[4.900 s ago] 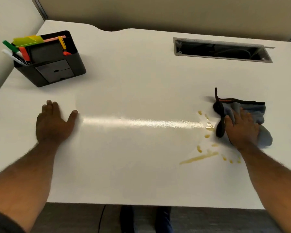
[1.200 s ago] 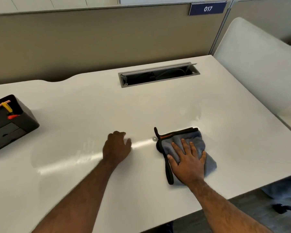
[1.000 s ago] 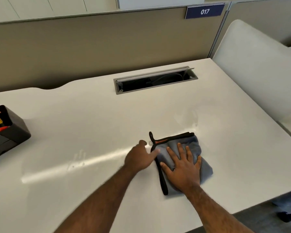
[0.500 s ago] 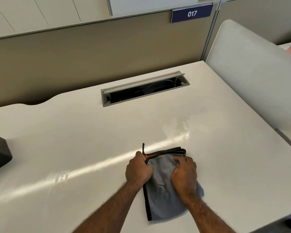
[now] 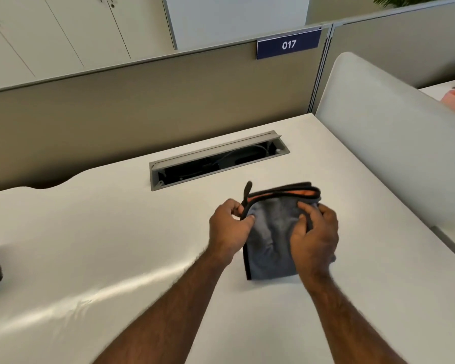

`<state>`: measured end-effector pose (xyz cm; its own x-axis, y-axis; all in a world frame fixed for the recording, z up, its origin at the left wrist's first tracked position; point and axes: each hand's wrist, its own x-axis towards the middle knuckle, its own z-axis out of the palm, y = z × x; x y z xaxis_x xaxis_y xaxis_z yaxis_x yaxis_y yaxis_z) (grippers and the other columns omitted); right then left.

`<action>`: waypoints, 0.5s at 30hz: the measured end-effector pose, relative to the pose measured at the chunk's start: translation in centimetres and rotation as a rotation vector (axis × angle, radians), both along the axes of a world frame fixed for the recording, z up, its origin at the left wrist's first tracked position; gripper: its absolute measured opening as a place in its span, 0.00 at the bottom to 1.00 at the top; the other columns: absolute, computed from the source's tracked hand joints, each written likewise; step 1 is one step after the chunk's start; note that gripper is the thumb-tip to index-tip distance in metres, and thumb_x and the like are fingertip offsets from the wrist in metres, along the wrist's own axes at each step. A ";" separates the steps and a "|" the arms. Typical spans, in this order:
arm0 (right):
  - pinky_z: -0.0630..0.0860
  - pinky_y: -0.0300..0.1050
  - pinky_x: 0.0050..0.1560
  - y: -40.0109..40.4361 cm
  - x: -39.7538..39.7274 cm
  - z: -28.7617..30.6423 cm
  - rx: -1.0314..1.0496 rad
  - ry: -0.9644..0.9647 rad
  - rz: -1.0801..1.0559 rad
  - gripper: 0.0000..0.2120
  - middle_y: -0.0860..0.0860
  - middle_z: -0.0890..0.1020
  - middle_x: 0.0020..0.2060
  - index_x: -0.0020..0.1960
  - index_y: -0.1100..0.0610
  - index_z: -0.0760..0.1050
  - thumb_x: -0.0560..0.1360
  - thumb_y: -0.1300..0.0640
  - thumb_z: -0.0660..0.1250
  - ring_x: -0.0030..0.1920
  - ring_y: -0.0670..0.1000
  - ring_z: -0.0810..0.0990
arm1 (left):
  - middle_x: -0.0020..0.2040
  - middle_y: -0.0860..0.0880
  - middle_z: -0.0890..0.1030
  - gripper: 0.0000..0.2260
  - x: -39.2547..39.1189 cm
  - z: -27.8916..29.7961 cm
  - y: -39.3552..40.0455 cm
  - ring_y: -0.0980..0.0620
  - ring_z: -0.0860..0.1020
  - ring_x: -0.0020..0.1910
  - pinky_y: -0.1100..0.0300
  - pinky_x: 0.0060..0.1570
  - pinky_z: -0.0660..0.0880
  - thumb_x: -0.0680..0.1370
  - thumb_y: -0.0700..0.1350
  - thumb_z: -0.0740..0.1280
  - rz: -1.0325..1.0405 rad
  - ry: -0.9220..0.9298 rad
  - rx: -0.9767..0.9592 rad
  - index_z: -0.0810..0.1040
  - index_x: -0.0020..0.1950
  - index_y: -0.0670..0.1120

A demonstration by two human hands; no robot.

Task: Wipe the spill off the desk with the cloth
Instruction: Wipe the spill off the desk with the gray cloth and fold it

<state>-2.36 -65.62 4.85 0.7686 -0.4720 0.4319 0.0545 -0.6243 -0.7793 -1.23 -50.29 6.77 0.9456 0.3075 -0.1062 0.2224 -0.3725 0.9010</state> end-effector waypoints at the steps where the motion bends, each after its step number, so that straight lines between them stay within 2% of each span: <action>1: 0.69 0.44 0.55 -0.6 1.6 0.6 -0.008 0.009 0.004 0.15 0.61 0.78 0.53 0.54 0.60 0.82 0.70 0.71 0.66 0.55 0.62 0.77 | 0.36 0.54 0.78 0.09 1.4 0.6 -0.4 0.56 0.75 0.35 0.61 0.36 0.73 0.68 0.43 0.73 -0.001 -0.002 -0.026 0.74 0.36 0.49; 4: 0.67 0.42 0.55 -2.6 6.1 1.8 -0.055 0.051 0.048 0.14 0.60 0.77 0.54 0.55 0.59 0.81 0.72 0.68 0.65 0.56 0.61 0.76 | 0.32 0.52 0.76 0.09 5.5 1.9 -1.7 0.53 0.73 0.33 0.57 0.37 0.74 0.67 0.40 0.74 0.017 0.039 -0.130 0.74 0.35 0.48; 7: 0.67 0.41 0.57 -4.2 10.2 2.2 -0.080 0.106 0.104 0.14 0.59 0.77 0.56 0.57 0.59 0.80 0.75 0.66 0.64 0.57 0.59 0.75 | 0.33 0.49 0.76 0.09 9.3 2.0 -2.9 0.50 0.73 0.35 0.56 0.37 0.73 0.67 0.38 0.72 0.044 0.090 -0.185 0.73 0.35 0.47; 10: 0.65 0.38 0.58 -5.2 14.5 1.8 -0.082 0.189 0.175 0.14 0.58 0.75 0.58 0.60 0.58 0.79 0.77 0.65 0.63 0.60 0.58 0.74 | 0.35 0.48 0.75 0.08 12.9 1.3 -4.2 0.50 0.72 0.35 0.58 0.36 0.72 0.68 0.39 0.70 0.100 0.132 -0.201 0.72 0.36 0.47; 15: 0.68 0.42 0.62 -5.7 20.0 0.2 -0.145 0.322 0.324 0.17 0.58 0.74 0.61 0.65 0.59 0.75 0.76 0.65 0.62 0.61 0.58 0.74 | 0.38 0.48 0.79 0.04 17.6 -0.8 -4.6 0.52 0.75 0.35 0.63 0.29 0.71 0.69 0.40 0.71 0.201 0.126 -0.172 0.77 0.41 0.45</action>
<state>17.64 -71.29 5.06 0.9718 -0.1385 0.1908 0.0340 -0.7185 -0.6947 16.37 -54.93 5.96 0.8436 0.4548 -0.2855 0.3901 -0.1538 0.9078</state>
